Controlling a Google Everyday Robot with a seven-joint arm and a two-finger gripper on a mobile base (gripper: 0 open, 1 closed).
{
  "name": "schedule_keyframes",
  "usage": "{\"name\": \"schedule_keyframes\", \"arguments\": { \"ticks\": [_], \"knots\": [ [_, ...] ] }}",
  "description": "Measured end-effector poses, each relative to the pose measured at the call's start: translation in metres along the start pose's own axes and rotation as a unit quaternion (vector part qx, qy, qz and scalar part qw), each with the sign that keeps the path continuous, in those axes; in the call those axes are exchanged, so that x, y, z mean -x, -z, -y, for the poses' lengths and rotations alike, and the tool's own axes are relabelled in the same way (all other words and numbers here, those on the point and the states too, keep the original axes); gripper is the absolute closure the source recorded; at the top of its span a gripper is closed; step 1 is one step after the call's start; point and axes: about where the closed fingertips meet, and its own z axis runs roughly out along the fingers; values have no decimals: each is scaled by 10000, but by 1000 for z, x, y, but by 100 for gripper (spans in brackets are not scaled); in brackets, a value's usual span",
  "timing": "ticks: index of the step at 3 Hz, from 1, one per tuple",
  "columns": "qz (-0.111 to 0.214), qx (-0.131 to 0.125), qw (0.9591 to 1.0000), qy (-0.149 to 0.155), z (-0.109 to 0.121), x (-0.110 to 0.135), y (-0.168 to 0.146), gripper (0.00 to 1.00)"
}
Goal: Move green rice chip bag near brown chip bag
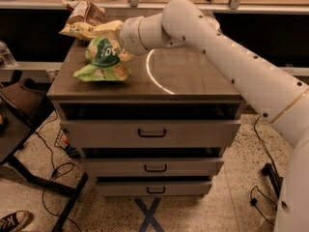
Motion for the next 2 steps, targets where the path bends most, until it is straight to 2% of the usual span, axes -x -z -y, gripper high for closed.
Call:
{"name": "schedule_keyframes", "arguments": {
  "ticks": [1, 2],
  "knots": [
    [17, 0, 10000, 1, 0, 1, -2, 0],
    [18, 0, 10000, 1, 0, 1, -2, 0]
  ]
}}
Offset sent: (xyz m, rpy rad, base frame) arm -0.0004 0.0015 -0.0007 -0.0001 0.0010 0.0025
